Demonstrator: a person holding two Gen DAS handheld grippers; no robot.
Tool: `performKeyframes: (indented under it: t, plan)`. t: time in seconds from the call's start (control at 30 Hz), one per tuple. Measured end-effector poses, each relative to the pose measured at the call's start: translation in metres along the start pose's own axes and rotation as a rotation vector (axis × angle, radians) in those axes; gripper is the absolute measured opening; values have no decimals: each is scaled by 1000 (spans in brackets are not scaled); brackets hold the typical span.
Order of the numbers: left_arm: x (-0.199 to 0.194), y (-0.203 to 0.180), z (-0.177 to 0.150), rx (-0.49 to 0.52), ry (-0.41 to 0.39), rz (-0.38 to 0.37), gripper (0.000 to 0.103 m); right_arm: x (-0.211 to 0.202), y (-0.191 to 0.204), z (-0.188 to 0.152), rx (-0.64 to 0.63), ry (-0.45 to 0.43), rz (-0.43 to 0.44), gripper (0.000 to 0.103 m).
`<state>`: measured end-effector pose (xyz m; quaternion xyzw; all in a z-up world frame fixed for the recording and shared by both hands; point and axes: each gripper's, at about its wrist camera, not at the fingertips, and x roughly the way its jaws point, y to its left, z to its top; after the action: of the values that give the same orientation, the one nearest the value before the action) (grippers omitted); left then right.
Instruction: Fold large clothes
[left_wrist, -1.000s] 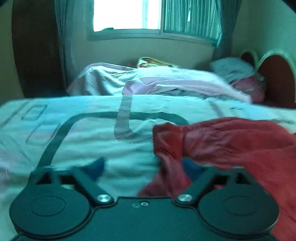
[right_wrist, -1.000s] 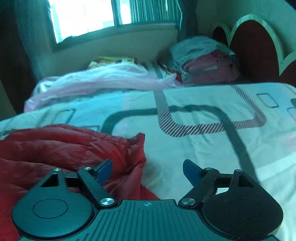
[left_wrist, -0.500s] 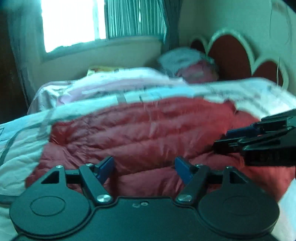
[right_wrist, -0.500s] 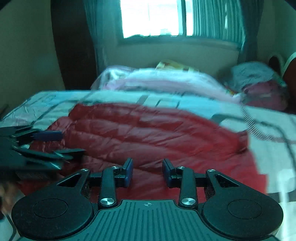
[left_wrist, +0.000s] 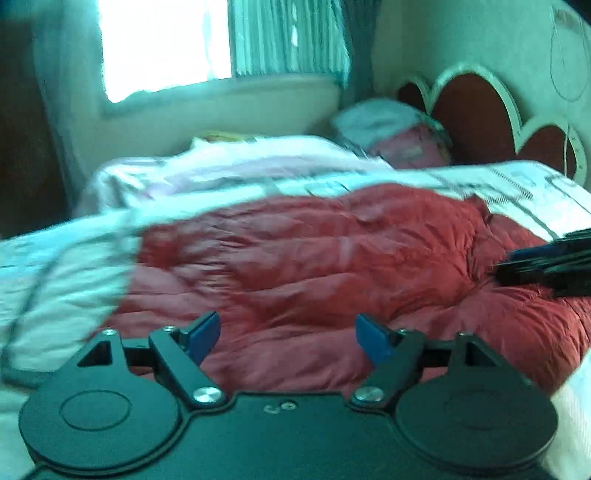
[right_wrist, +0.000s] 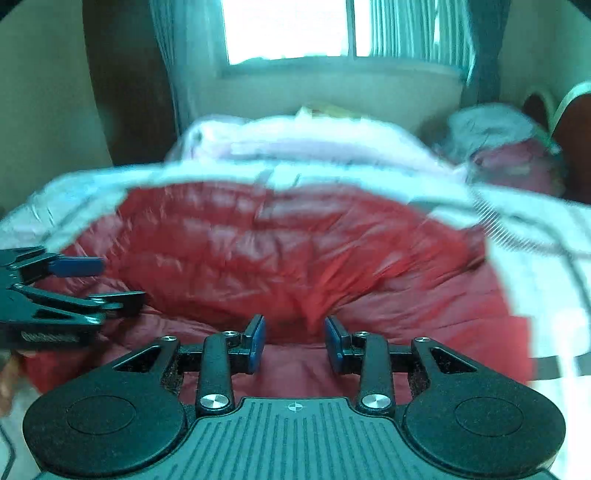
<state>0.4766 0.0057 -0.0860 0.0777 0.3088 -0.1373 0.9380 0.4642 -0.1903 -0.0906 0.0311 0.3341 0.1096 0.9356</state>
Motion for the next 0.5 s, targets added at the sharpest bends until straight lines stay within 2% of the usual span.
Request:
performKeyframes:
  t: [0.07, 0.13, 0.2, 0.27, 0.4, 0.43, 0.47, 0.5]
  plan:
    - [-13, 12, -11, -14, -1, 38, 76, -20, -8, -12, -12, -8, 5, 35]
    - [-11, 18, -23, -5, 35, 94, 74, -24, -12, -25, -47, 16, -49, 35]
    - [-1, 22, -31, -20, 73, 102, 77, -17, -17, -39, -42, 51, -107, 35]
    - [7, 23, -32, -36, 89, 108, 80, -5, -22, -48, -35, 58, -128, 35]
    - [1, 25, -27, -71, 106, 134, 80, -10, -34, -41, 106, 62, -116, 35]
    - [-9, 28, -26, -90, 96, 151, 83, -20, -40, -38, 167, 47, -112, 35]
    - [-20, 34, -28, -117, 82, 166, 95, -34, -47, -38, 222, 21, -103, 36]
    - [-32, 40, -31, -160, 70, 176, 102, -49, -56, -40, 288, -12, -109, 60]
